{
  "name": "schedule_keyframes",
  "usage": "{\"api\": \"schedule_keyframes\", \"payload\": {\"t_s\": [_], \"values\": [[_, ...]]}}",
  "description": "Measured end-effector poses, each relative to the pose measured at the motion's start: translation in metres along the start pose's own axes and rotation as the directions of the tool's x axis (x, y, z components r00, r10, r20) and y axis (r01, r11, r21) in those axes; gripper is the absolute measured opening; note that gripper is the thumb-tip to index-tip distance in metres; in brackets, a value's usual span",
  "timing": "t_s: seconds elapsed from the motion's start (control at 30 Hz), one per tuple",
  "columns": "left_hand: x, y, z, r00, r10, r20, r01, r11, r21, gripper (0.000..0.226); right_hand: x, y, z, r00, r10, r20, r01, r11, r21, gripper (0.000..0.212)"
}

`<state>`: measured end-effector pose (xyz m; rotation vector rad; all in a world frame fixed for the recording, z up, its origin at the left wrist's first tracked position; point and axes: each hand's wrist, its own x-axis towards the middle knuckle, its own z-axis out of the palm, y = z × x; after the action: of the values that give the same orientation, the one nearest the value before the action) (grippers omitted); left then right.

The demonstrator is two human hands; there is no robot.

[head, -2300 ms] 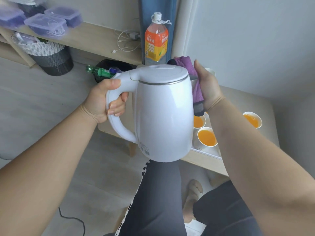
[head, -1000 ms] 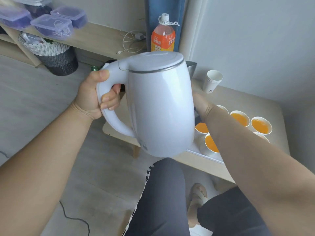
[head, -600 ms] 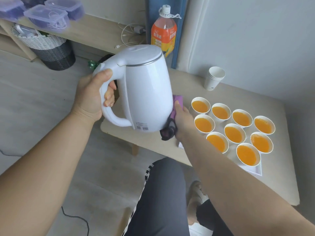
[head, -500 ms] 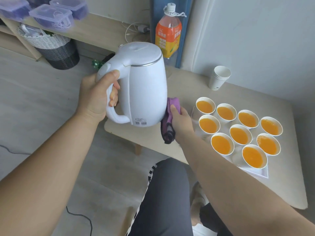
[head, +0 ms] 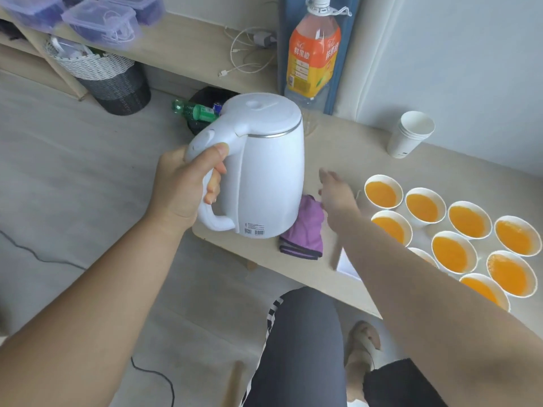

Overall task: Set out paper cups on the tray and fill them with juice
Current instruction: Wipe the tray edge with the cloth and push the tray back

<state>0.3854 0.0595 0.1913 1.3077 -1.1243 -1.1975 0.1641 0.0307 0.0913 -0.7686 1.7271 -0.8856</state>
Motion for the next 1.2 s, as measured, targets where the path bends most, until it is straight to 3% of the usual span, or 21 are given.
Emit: {"api": "schedule_keyframes", "payload": {"t_s": [0.07, 0.13, 0.23, 0.33, 0.47, 0.57, 0.77, 1.0, 1.1, 1.2], "values": [[0.009, -0.001, 0.015, 0.998, -0.001, 0.055, 0.002, 1.000, -0.016, 0.040, -0.008, -0.030, -0.018, 0.998, -0.022, 0.059, 0.007, 0.967, 0.255, 0.045], [0.020, 0.000, 0.039, 0.995, 0.006, 0.104, -0.004, 1.000, -0.028, 0.040, -0.011, -0.054, -0.039, 0.994, -0.049, 0.095, 0.017, 0.949, 0.314, 0.051], [0.039, 0.002, 0.077, 0.981, 0.027, 0.191, -0.028, 1.000, 0.002, 0.036, -0.003, -0.075, -0.065, 0.993, -0.037, 0.109, 0.006, 0.961, 0.278, 0.056], [0.059, 0.001, 0.111, 0.955, 0.057, 0.290, -0.090, 0.991, 0.103, 0.029, 0.014, -0.090, -0.091, 0.999, -0.022, 0.025, 0.017, 0.982, 0.187, 0.057], [0.096, -0.007, 0.154, 0.933, 0.046, 0.357, -0.103, 0.984, 0.143, 0.016, 0.046, -0.105, -0.123, 1.000, 0.012, -0.026, -0.006, 0.970, 0.241, 0.053], [0.121, -0.014, 0.180, 0.921, 0.036, 0.387, -0.100, 0.984, 0.148, 0.018, 0.068, -0.112, -0.137, 0.998, 0.025, -0.057, -0.007, 0.958, 0.286, 0.049], [0.163, -0.043, 0.210, 0.925, -0.048, 0.376, -0.012, 0.987, 0.158, 0.022, 0.111, -0.107, -0.144, 0.993, 0.050, -0.103, -0.011, 0.938, 0.347, 0.055], [0.186, -0.071, 0.216, 0.912, -0.084, 0.402, -0.007, 0.975, 0.221, 0.027, 0.133, -0.083, -0.138, 0.991, 0.086, -0.106, -0.038, 0.921, 0.387, 0.045], [0.190, -0.077, 0.218, 0.913, -0.087, 0.398, -0.016, 0.968, 0.250, 0.042, 0.133, -0.076, -0.136, 0.993, 0.069, -0.094, -0.030, 0.930, 0.366, 0.045], [0.192, -0.076, 0.225, 0.933, -0.063, 0.353, -0.089, 0.912, 0.399, 0.033, 0.137, -0.070, -0.135, 0.996, 0.023, -0.084, 0.005, 0.949, 0.317, 0.044]]}}
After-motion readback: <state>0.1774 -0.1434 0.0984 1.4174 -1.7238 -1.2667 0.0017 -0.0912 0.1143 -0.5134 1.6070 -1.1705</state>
